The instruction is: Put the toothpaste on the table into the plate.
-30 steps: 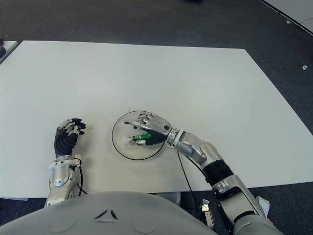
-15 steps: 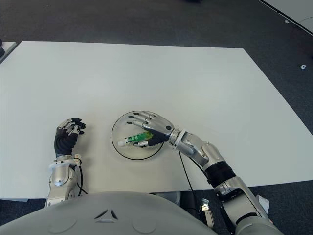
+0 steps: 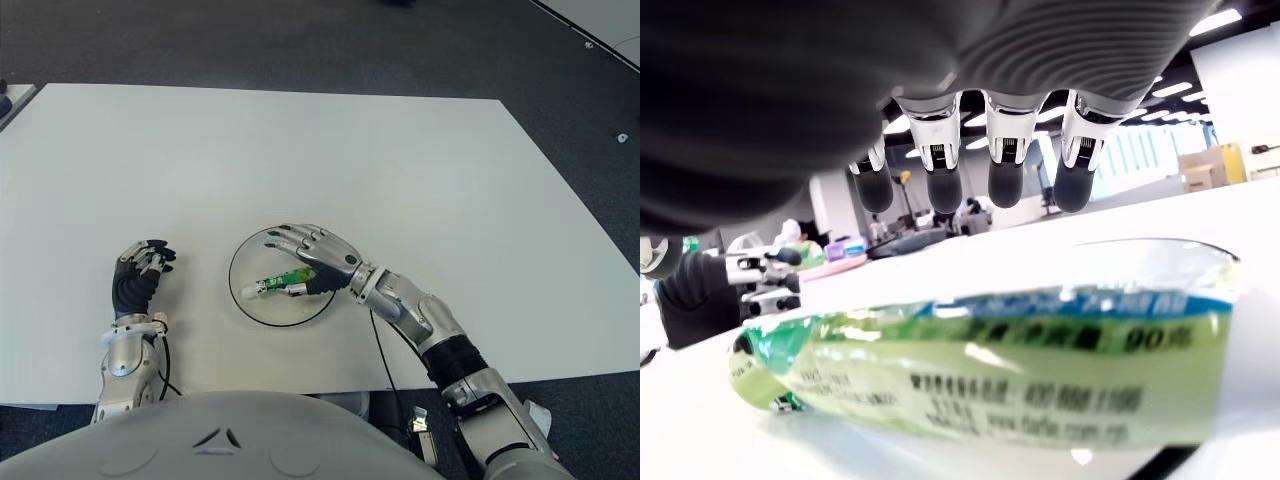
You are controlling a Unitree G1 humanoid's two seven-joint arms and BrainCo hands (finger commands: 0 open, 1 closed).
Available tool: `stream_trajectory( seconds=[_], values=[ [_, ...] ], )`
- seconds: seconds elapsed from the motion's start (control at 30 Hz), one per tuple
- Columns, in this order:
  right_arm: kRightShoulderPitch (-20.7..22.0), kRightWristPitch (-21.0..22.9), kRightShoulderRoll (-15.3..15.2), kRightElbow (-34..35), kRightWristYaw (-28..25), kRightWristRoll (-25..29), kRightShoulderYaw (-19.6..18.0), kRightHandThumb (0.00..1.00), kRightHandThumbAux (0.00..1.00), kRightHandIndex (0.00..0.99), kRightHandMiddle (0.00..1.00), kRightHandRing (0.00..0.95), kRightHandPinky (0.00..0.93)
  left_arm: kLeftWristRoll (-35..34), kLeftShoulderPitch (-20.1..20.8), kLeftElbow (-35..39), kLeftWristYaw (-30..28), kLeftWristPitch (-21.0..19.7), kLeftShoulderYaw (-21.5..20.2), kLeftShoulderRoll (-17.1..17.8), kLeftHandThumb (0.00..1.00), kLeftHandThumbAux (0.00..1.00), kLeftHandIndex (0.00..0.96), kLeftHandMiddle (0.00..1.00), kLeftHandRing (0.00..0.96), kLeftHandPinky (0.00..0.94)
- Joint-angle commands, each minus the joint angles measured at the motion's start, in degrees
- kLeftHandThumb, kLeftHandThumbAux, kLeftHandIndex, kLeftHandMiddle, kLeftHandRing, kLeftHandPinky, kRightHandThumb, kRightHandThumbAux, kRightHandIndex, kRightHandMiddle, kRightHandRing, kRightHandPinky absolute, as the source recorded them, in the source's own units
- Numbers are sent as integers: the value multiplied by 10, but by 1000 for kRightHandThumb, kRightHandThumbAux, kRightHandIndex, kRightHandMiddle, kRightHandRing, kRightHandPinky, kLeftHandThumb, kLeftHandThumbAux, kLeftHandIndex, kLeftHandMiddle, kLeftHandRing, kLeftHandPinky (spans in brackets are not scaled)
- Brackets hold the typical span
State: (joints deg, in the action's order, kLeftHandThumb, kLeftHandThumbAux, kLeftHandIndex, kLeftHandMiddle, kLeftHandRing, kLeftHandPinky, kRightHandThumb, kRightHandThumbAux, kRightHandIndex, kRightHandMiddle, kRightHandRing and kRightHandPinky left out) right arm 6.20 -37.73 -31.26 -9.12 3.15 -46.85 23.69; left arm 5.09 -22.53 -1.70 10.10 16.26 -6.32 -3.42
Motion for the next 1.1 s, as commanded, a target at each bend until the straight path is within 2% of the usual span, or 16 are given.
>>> stream_trajectory(
  seconds=[0.03, 0.1, 0.23, 0.33, 0.4, 0.47, 0.53, 0.7, 0.77, 0.9, 1.0, 1.1],
  values=[
    [-20, 11, -1, 14, -7, 36, -20, 305, 176, 0, 0, 0, 0, -2, 4, -17, 4, -3, -2, 0, 706, 720, 430, 515, 500, 495],
    [-23, 11, 6, 11, -8, 52, -23, 300, 188, 0, 0, 0, 0, -2, 4, -19, 4, -2, -3, 0, 706, 720, 430, 515, 500, 496],
    [-30, -35, 31, -19, 26, 126, -45, 234, 283, 0, 0, 0, 19, 1, 6, -22, 6, 0, -4, 2, 706, 720, 430, 517, 503, 504],
    [-6, -93, 56, -99, 53, 182, -62, 161, 375, 0, 0, 0, 72, 1, 7, -23, 6, 1, -4, 3, 706, 720, 430, 517, 505, 507],
    [-8, -106, 71, -114, 60, 208, -72, 123, 428, 0, 0, 0, 102, 1, 8, -25, 5, 2, -4, 3, 706, 720, 430, 517, 505, 508],
    [-22, -95, 91, -111, 58, 247, -87, 65, 516, 4, 17, 24, 124, 0, 8, -26, 5, 4, -4, 4, 706, 720, 430, 515, 503, 508],
    [-30, -85, 99, -105, 53, 269, -100, 39, 555, 9, 29, 37, 130, 0, 9, -28, 5, 5, -5, 5, 705, 720, 430, 514, 502, 508],
    [-49, -75, 119, -80, 67, 280, -134, 6, 654, 66, 88, 86, 154, 1, 13, -33, 5, 7, -6, 7, 706, 721, 430, 511, 498, 505],
    [-54, -72, 151, -88, 98, 292, -156, 2, 708, 92, 110, 102, 159, 0, 14, -35, 6, 7, -7, 7, 706, 721, 430, 511, 498, 506],
    [-64, -63, 197, -108, 133, 324, -190, 0, 780, 130, 145, 129, 173, 0, 18, -40, 6, 7, -7, 7, 707, 720, 430, 514, 498, 505],
    [-67, -49, 219, -108, 139, 341, -205, 13, 810, 143, 160, 144, 186, -3, 19, -42, 4, 9, -8, 7, 707, 720, 431, 515, 499, 506],
    [-69, -23, 246, -107, 153, 368, -230, 96, 803, 153, 170, 157, 219, -8, 20, -43, 0, 10, -8, 7, 707, 720, 431, 514, 497, 508]
  ],
)
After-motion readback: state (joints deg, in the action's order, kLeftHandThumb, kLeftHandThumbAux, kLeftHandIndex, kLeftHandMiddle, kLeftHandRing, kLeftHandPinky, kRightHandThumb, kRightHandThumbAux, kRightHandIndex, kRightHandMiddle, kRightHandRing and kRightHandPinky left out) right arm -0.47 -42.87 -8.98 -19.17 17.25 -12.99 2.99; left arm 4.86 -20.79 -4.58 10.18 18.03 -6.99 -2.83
